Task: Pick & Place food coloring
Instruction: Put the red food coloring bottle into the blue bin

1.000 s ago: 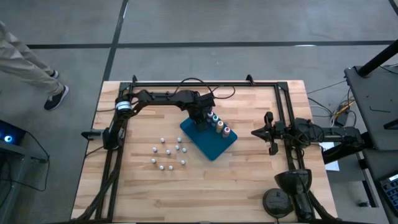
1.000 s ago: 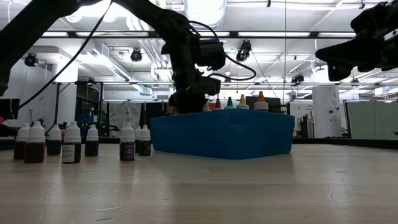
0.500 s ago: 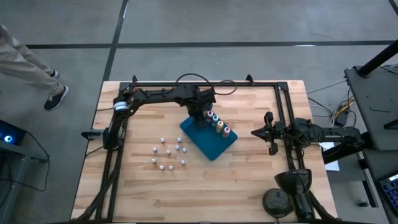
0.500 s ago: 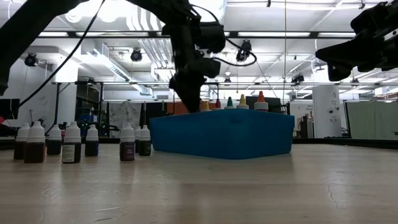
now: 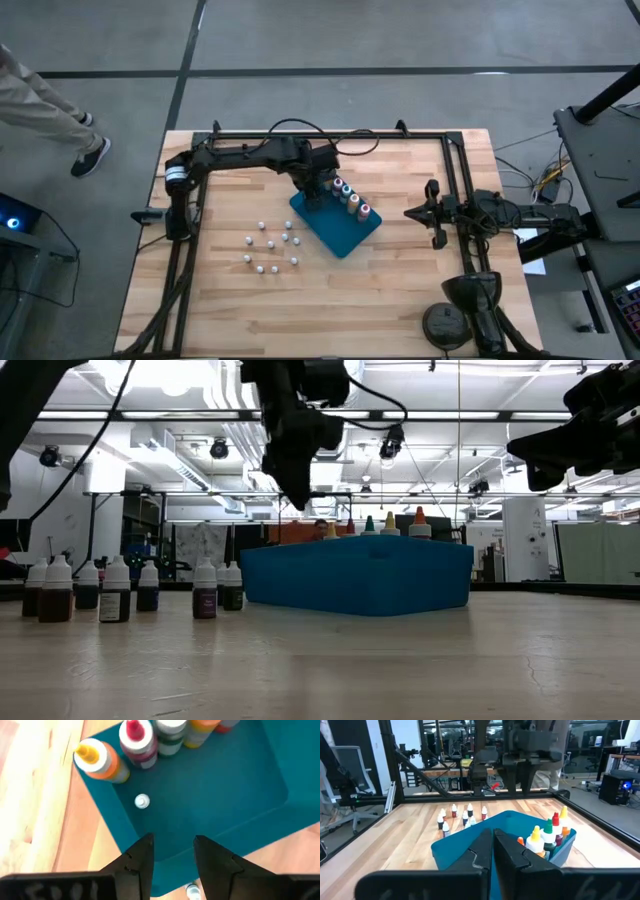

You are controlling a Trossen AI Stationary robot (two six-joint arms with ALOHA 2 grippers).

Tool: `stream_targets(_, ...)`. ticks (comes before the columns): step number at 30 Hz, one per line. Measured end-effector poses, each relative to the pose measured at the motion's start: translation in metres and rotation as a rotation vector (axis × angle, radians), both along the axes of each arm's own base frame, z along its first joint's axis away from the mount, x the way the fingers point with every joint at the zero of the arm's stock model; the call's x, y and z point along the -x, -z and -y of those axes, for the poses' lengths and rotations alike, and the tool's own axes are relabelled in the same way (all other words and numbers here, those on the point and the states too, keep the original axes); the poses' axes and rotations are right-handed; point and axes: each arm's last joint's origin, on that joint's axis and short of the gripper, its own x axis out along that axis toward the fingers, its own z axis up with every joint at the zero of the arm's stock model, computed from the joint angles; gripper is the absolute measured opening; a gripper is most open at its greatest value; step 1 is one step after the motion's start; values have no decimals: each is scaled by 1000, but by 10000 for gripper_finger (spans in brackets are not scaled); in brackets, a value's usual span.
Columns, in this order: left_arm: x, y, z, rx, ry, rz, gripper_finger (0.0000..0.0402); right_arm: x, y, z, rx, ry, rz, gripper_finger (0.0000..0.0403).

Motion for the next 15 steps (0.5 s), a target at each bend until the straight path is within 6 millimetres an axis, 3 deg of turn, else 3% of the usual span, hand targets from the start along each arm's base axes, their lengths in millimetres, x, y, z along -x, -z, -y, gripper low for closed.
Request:
stream_targets(5, 12, -4, 11, -6, 28, 16, 110, 0, 1, 0, 1, -2, -10, 9)
stream_targets(15, 49, 8, 32, -36, 149, 26, 110, -1, 1, 0, 2, -2, -17, 9)
